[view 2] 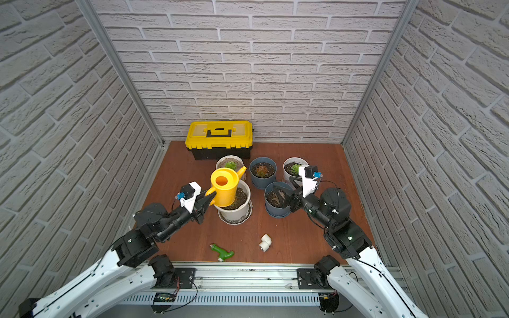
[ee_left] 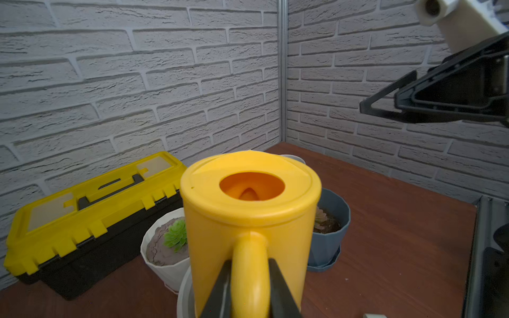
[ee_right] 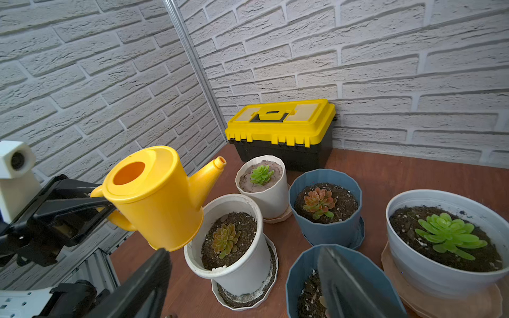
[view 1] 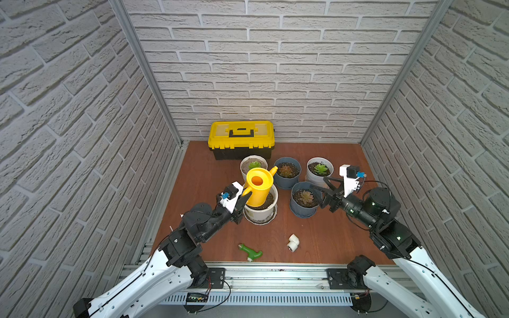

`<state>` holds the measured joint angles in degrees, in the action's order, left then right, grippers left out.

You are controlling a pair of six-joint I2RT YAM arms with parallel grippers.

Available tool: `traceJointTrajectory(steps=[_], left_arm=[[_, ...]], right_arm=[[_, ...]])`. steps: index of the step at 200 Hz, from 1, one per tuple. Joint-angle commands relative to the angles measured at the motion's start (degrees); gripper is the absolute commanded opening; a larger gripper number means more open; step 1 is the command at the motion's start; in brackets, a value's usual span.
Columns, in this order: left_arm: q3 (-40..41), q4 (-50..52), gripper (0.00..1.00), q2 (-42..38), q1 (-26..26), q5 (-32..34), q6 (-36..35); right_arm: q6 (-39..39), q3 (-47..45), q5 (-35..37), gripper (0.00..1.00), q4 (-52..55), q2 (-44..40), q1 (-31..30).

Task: Water the succulent around the soil edge
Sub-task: Water the soil of the potted plant with water.

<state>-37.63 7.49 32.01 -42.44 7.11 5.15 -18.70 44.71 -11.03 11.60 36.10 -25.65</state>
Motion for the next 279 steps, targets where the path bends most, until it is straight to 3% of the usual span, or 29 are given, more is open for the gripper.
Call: traceJointTrajectory(steps=[1, 20, 32, 61, 81, 126, 161, 211, 279], left_arm=[[-3.94, 9.20, 0.00, -1.96, 0.25, 5.92, 1.60], [-6.03, 14.90, 0.00, -2.74, 0.20, 8.48, 1.64], [-7.13, 17.64, 0.00, -2.68, 0.25, 10.66, 1.51], [-10.37, 22.36, 0.00, 0.79, 0.96, 13.37, 0.61], [-13.60, 24.67, 0.00, 4.73, 4.29, 13.34, 0.30], [-21.72, 28.08, 0.00, 14.10, 17.97, 0.59, 0.96], [-25.85, 30.66, 0.00, 19.75, 24.50, -6.22, -1.10], [-29.26, 28.73, 0.00, 26.71, 30.07, -13.69, -2.53], [-33.53, 28.86, 0.00, 34.93, 31.45, -15.10, -5.48]], right_arm=[[2.12, -4.45, -1.97, 0.90, -5.28, -1.50, 0.28], [2.26, -7.54, -2.47, 0.92, -8.35, -3.25, 0.33], [2.17, -8.95, -3.94, 1.00, -9.86, -3.82, 0.29], [1.77, -10.67, -6.53, 1.00, -12.41, -3.08, 0.34], [1.65, -11.26, -6.86, 1.00, -12.91, -2.21, 0.34], [1.56, -11.62, -7.08, 1.00, -13.20, -1.68, 0.34], [1.57, -11.84, -6.41, 1.00, -13.14, -1.42, 0.34], [1.36, -11.93, -6.15, 1.00, -13.40, -0.20, 0.32], [1.38, -11.57, -5.67, 1.00, -12.37, -0.16, 0.34]])
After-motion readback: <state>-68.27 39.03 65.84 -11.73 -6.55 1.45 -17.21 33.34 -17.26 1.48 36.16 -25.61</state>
